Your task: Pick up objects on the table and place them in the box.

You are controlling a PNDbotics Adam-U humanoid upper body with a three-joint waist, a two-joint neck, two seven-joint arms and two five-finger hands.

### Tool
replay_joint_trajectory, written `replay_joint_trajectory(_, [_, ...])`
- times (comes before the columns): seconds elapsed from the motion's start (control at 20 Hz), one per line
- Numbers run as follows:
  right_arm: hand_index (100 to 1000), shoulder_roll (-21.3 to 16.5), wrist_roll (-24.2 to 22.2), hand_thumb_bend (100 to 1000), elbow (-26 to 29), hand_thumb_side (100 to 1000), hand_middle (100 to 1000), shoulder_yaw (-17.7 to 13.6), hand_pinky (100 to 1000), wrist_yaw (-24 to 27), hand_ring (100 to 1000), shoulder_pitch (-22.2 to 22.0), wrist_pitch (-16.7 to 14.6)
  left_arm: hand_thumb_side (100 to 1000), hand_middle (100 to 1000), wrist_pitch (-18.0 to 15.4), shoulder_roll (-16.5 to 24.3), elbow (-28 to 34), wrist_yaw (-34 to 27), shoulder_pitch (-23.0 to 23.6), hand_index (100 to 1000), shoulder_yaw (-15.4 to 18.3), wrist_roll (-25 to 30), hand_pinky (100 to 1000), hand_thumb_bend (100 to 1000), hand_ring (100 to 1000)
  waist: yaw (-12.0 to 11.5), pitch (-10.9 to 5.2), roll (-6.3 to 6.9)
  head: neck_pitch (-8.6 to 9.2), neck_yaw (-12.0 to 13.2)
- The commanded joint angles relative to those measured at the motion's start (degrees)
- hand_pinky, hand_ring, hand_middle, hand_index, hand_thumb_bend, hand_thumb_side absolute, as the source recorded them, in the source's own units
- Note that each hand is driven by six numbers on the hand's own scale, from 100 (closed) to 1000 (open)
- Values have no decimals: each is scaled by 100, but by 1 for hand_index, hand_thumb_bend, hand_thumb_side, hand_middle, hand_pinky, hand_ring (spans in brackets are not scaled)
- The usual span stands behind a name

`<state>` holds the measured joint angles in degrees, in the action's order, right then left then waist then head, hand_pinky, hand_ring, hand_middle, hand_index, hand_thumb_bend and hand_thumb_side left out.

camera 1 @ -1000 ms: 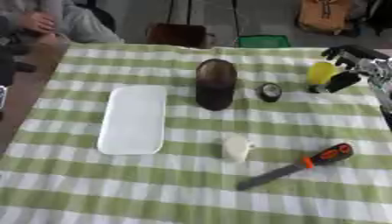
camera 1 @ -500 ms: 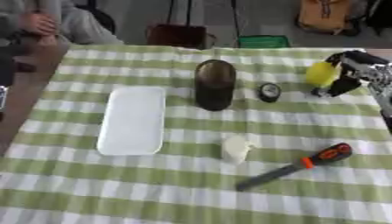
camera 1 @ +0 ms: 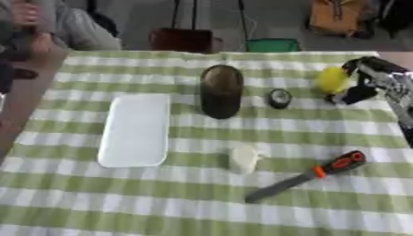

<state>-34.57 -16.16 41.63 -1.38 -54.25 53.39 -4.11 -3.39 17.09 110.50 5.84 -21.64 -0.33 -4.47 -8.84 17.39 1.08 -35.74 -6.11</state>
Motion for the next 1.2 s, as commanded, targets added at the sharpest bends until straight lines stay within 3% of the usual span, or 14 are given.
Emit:
replay_joint_trajectory(0.05, [873,-116,-11,624,132,344,762,-10,531,78,656,82,20,763,891,-9,97,90,-13,-50,845,32,-4,653,560,749,-5,-147,-9,59,-12])
replay_joint_trajectory(0.1, [885,-103,-40,660,130,352,784,-4,587,84,720,84,21,763,891,-9,95,89,-13,-49,845,31,-2,653,560,749,-12,-148,-10,63,-12])
replay_joint_trajectory(0.45, [897,-51,-151,704,154,367,817,10,660,80,787,102,17,762,891,-10,91,92,-13,-49,845,30,2,654,560,749,-39,-146,-7,60,-21])
replay_joint_trajectory(0.5, [902,-44,-150,727,171,372,836,15,712,73,832,111,11,762,891,-11,91,93,-15,-50,845,30,3,654,561,749,-44,-144,-5,55,-24])
replay_joint_trajectory(1.2, [903,-101,-112,738,546,393,837,57,713,29,805,265,-56,760,891,-14,91,90,-18,-43,846,30,17,654,563,749,-55,-161,-17,35,-31])
